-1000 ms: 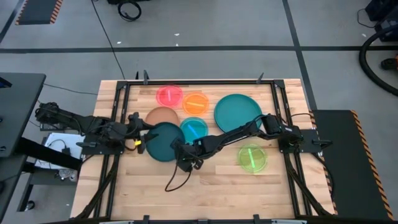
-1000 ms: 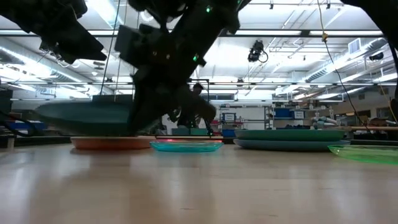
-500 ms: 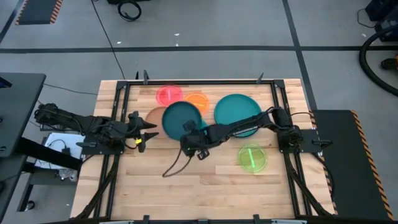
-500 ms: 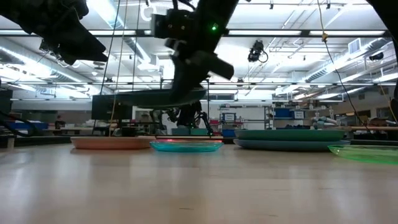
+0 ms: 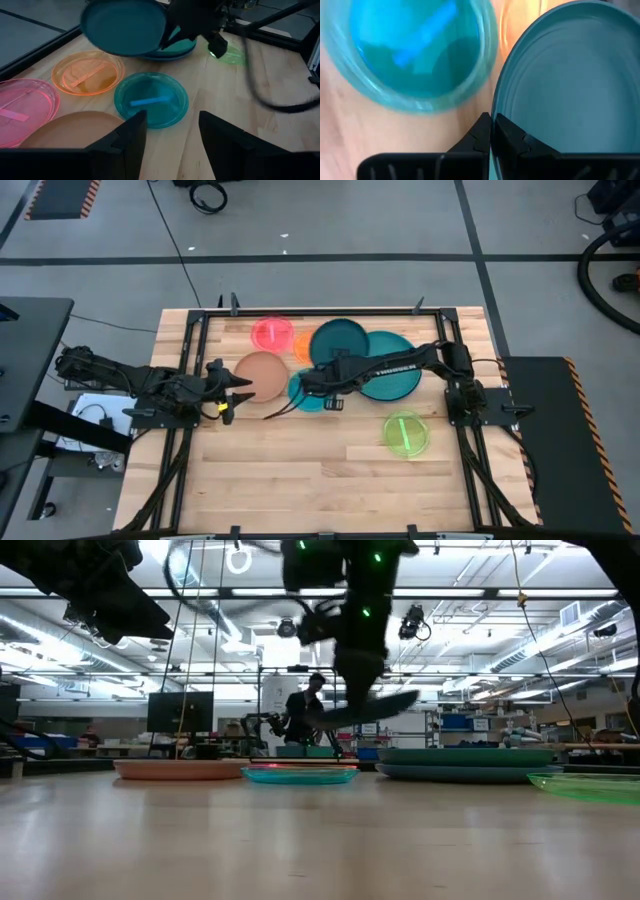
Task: Stack plastic plates
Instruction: Stack the dark blue plate on the green plate
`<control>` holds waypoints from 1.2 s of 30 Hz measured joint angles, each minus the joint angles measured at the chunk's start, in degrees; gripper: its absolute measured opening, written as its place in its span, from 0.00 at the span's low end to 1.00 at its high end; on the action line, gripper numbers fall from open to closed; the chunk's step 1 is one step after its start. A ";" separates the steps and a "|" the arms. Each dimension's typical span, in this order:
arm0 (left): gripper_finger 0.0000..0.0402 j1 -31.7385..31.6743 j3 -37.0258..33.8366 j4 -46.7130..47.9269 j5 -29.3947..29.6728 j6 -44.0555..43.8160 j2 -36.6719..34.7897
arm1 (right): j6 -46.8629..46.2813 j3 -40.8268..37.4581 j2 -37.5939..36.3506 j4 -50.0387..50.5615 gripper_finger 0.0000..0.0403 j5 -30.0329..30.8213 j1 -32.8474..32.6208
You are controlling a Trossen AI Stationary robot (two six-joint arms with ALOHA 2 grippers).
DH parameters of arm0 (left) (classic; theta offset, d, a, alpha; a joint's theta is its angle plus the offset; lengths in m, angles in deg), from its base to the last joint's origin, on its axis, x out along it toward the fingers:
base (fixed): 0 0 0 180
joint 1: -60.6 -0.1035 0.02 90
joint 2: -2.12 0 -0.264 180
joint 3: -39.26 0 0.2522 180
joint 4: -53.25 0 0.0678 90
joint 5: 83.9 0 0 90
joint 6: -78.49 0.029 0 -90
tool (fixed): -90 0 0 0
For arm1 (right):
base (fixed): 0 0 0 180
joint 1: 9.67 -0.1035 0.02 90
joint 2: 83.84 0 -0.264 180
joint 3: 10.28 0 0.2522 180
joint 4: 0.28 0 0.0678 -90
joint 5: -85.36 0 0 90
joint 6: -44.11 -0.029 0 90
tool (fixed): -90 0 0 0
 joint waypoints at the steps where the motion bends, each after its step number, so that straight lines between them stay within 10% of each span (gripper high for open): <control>1: 0.47 0.00 -0.02 0.00 0.00 0.00 -0.02 | -0.66 -1.41 -0.40 0.18 0.06 -0.40 0.26; 20: 0.47 -0.01 -0.02 0.11 0.00 0.00 -0.01 | -13.28 -31.07 -19.59 -10.65 0.06 -11.39 8.75; 36: 0.47 0.00 -0.02 0.13 0.00 -0.02 -0.02 | -15.77 -33.88 -19.98 -13.99 0.15 -19.84 8.26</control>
